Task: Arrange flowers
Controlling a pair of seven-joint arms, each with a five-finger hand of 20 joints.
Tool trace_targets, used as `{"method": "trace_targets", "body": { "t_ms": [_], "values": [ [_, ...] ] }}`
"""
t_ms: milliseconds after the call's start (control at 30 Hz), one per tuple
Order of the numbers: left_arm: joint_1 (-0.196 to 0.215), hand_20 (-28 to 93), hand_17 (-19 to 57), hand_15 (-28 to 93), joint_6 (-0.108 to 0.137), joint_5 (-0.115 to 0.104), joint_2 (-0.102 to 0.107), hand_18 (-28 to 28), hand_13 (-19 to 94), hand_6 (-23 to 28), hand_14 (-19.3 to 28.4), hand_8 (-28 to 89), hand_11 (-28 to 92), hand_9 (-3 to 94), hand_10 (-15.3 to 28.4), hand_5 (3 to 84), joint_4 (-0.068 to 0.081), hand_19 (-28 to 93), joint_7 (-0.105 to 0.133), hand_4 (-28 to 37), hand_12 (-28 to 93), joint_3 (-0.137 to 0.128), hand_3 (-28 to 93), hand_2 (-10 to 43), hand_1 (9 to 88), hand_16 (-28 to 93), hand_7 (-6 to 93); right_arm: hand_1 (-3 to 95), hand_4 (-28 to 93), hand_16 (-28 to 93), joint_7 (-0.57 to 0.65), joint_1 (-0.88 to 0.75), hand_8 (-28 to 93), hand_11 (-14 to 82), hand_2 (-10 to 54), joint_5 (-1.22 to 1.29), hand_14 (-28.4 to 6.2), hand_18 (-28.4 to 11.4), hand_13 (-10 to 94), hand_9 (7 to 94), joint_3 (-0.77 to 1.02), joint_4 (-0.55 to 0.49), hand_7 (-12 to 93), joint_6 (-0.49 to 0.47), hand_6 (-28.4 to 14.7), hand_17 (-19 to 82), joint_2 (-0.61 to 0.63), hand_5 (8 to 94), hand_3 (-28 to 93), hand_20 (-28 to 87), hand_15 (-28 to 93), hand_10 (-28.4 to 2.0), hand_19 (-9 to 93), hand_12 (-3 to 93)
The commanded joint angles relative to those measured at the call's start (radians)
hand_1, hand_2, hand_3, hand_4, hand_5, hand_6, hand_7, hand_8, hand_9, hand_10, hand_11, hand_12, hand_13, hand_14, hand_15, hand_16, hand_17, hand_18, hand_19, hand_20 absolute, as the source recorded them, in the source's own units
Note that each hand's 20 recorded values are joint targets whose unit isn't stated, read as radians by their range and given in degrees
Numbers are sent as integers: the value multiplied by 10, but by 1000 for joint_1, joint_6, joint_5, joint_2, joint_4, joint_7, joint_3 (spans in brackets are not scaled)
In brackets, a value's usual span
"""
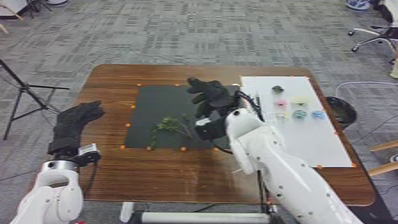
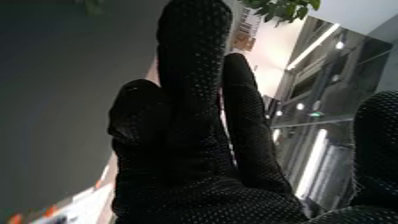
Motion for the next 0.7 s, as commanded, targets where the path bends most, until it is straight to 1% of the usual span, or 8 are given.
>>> {"method": "trace_targets", "body": {
  "t_ms": [33, 267, 467, 533, 567, 600, 700],
  "values": [
    [17, 229, 117, 254, -9, 2, -9, 123, 450, 33, 188, -65, 220, 546, 151, 574, -12, 132, -8, -255, 144, -9, 667, 85, 263, 22, 152, 190, -58, 303, 29, -74, -39, 82, 47, -5, -105, -134, 875, 639, 2, -3, 48, -28, -71, 607, 65, 582, 474, 335, 348, -206, 816, 131],
    [8, 229, 117, 255, -20, 6, -11, 123, 451, 32, 188, -65, 219, 546, 151, 573, -9, 132, -12, -255, 143, -4, 667, 85, 263, 23, 152, 191, -58, 303, 40, -85, -39, 81, 50, 3, -106, -133, 875, 639, -5, 1, 47, -61, -73, 608, 67, 574, 471, 326, 350, -208, 821, 130],
    [8, 229, 116, 255, -16, 5, -10, 123, 451, 32, 188, -66, 220, 546, 151, 573, -10, 132, -16, -255, 144, -5, 667, 84, 263, 22, 152, 191, -57, 303, 42, -95, -38, 81, 51, 27, -106, -132, 876, 638, -19, -12, 45, -83, -74, 608, 62, 569, 471, 320, 351, -208, 824, 130],
    [8, 229, 116, 256, -17, 6, -10, 123, 451, 32, 189, -65, 220, 546, 151, 573, -10, 132, -15, -255, 144, -5, 666, 85, 264, 22, 152, 191, -57, 304, 40, -102, -38, 80, 52, 42, -106, -133, 876, 638, -24, -21, 45, -87, -74, 608, 61, 567, 471, 318, 351, -209, 825, 130],
    [12, 229, 116, 255, -17, 5, -12, 123, 452, 32, 188, -66, 220, 546, 151, 574, -13, 132, -15, -256, 144, -7, 665, 85, 264, 22, 152, 190, -56, 304, 40, -106, -38, 80, 52, 52, -106, -132, 877, 638, -26, -25, 45, -95, -74, 608, 59, 567, 472, 317, 351, -209, 825, 129],
    [10, 229, 116, 255, -20, 6, -13, 123, 452, 32, 188, -66, 220, 546, 151, 573, -10, 132, -16, -255, 144, -7, 666, 84, 263, 22, 152, 191, -56, 303, 40, -109, -37, 80, 53, 60, -106, -132, 877, 639, -32, -31, 45, -95, -74, 609, 61, 566, 472, 316, 351, -209, 826, 129],
    [11, 229, 116, 256, -20, 6, -14, 123, 451, 32, 188, -65, 220, 546, 151, 573, -10, 132, -17, -255, 144, -7, 667, 84, 263, 22, 152, 193, -57, 303, 35, -118, -37, 81, 54, 82, -106, -132, 878, 639, -43, -40, 45, -112, -75, 608, 57, 565, 468, 314, 352, -209, 827, 129]
  ]
}}
